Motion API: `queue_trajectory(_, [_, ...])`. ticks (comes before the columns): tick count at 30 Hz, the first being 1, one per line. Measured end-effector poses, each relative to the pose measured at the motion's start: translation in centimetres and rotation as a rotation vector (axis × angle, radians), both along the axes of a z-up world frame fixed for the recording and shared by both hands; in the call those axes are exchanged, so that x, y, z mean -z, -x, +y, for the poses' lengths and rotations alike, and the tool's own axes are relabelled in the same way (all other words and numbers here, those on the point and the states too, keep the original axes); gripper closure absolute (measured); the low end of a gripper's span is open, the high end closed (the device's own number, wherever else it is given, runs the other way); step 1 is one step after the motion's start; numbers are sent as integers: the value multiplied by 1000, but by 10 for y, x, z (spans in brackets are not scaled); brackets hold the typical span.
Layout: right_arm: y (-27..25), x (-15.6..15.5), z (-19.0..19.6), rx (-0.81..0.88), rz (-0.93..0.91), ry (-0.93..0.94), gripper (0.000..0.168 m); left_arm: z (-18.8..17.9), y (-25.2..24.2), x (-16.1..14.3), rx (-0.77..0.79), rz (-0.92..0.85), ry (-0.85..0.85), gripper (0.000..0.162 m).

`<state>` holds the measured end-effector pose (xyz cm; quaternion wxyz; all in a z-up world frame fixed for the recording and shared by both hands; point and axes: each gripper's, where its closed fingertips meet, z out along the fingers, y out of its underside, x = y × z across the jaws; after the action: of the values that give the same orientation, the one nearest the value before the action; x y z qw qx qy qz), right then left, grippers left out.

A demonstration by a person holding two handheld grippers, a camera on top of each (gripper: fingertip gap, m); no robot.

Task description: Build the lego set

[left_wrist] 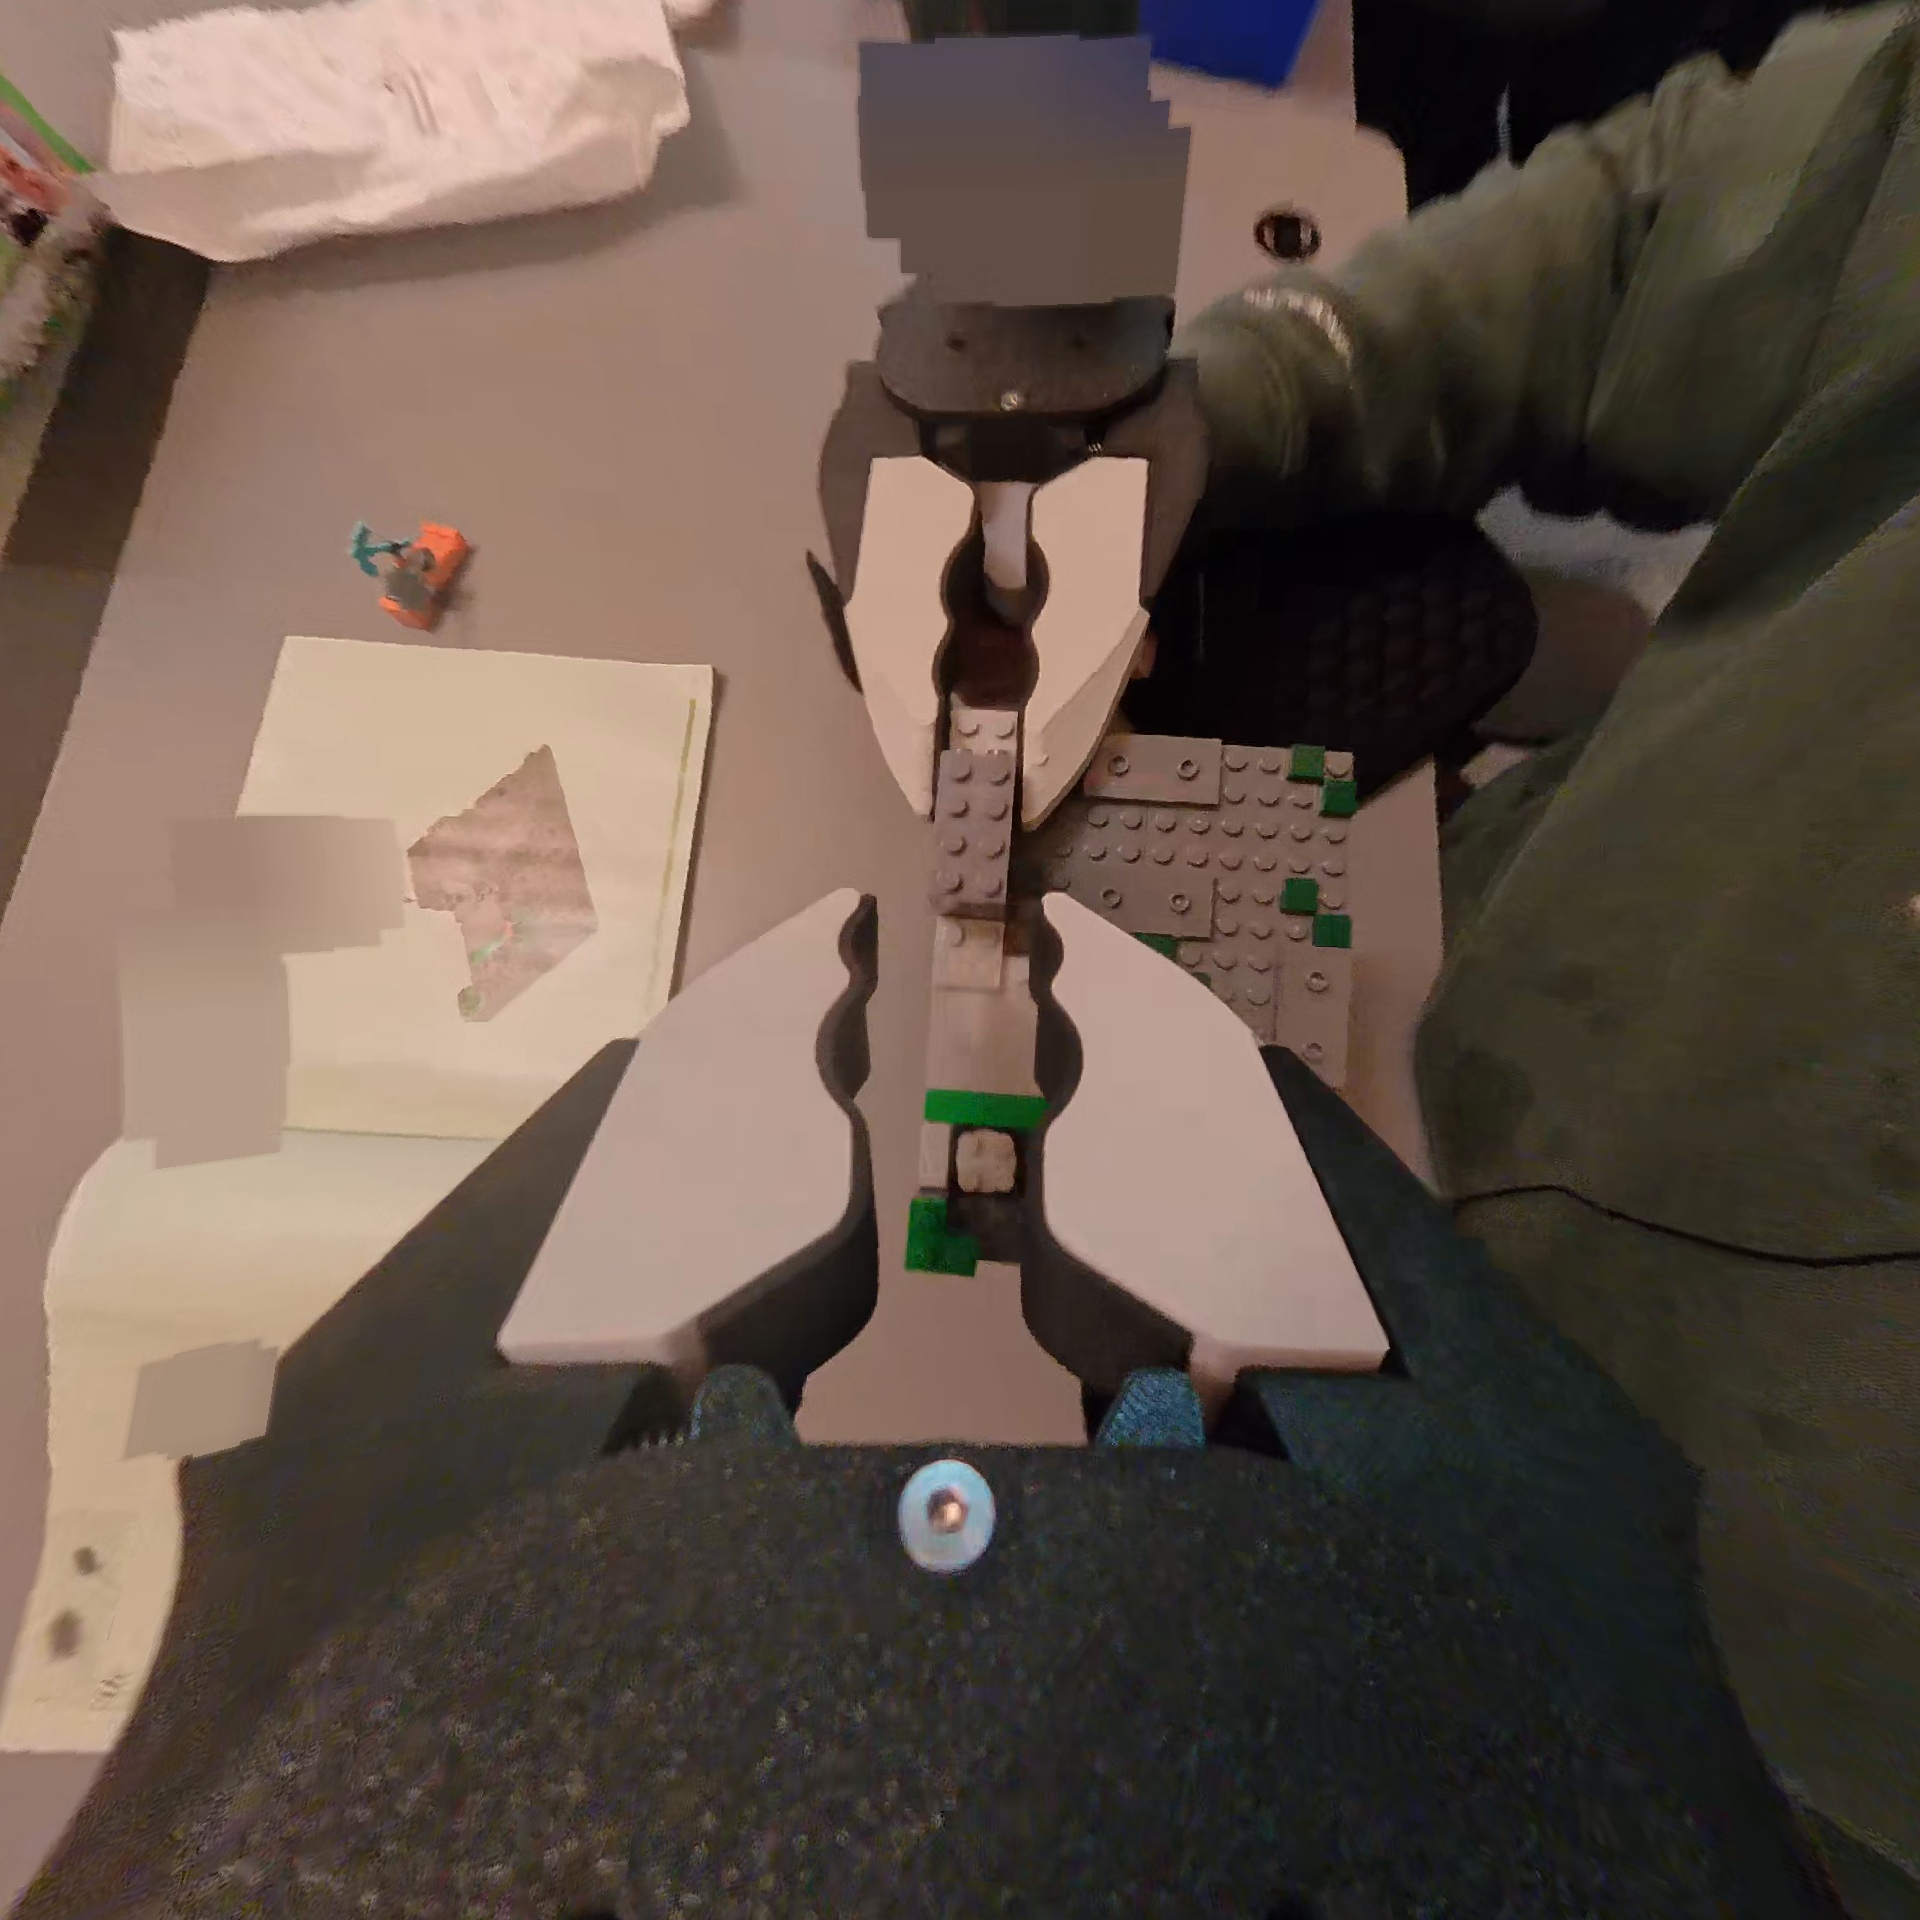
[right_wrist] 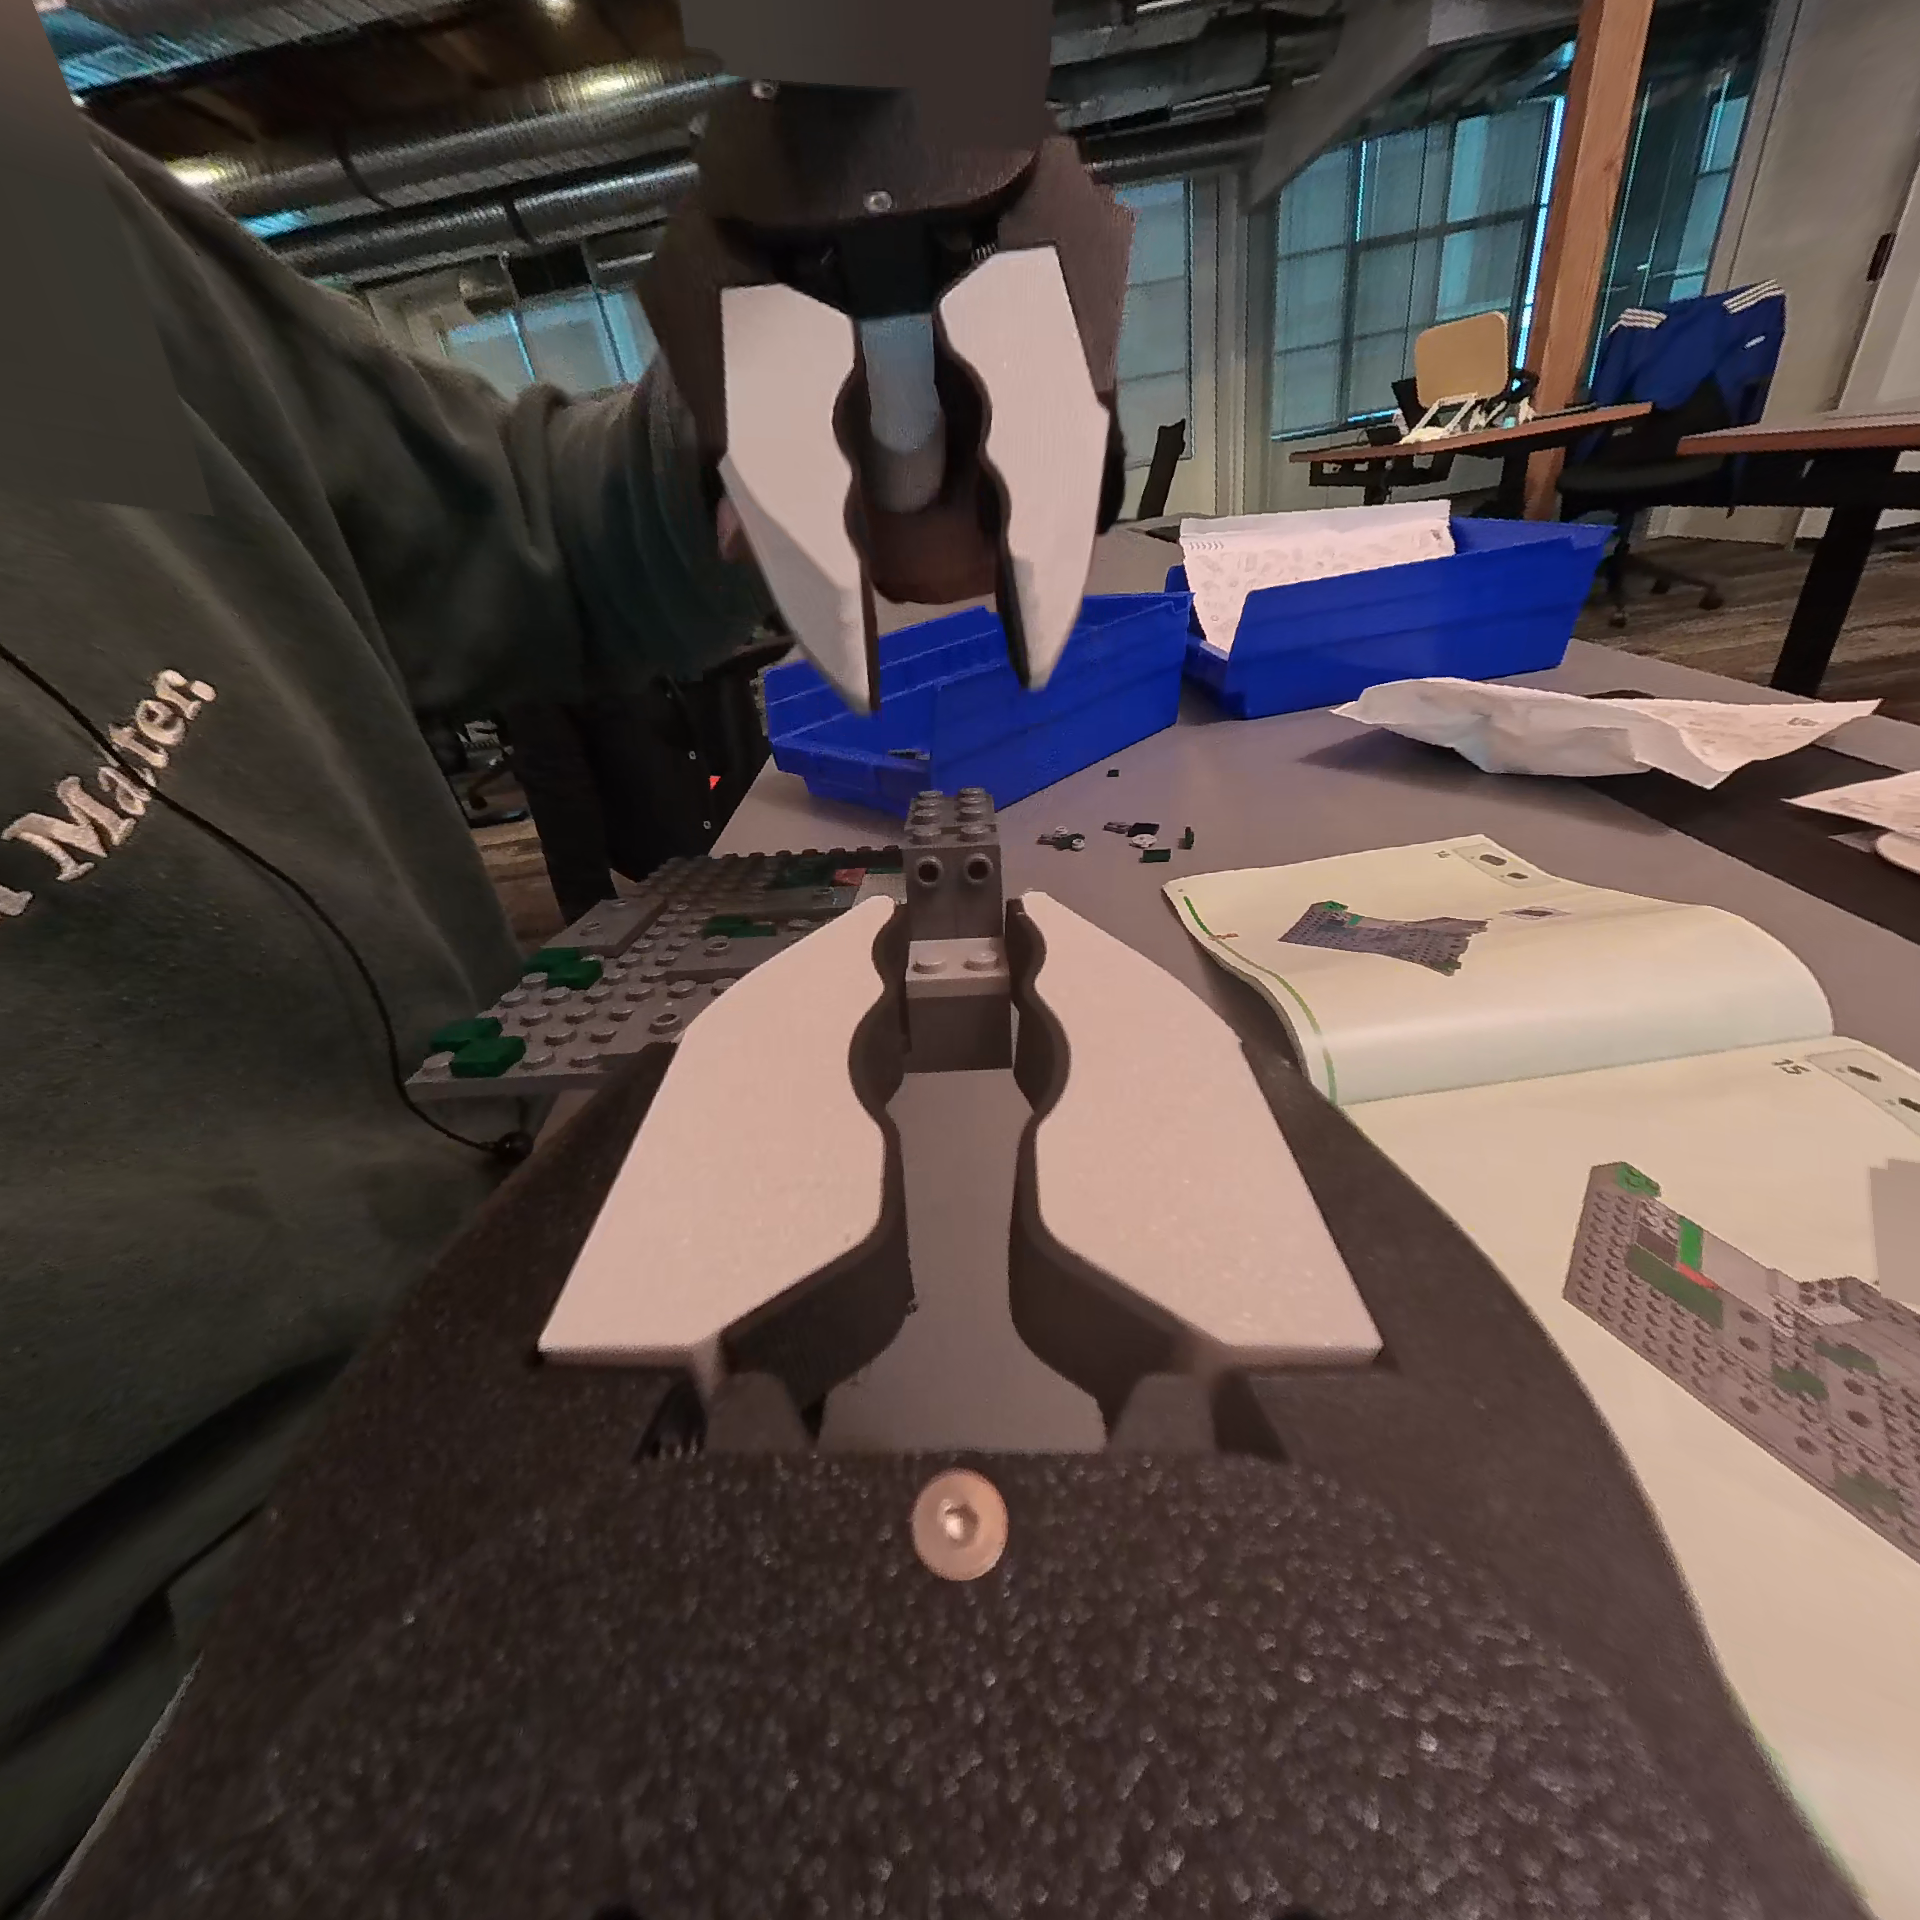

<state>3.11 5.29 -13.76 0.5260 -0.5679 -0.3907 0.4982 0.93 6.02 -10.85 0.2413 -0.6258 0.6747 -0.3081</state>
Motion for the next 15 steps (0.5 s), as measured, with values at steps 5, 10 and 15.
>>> queue_trajectory(5, [-7, -4, 2, 9, 3, -21, 151, 20, 40, -7, -253, -202, 223, 132])
queue_trajectory(10, [-12, -10, 5, 16, 13, -47, 151, 24, 71, 20, -527, -384, 609, 130])
queue_trajectory(15, [-7, -15, 5, 14, 14, -66, 151, -2, 64, 35, -561, -554, 1021, 121])
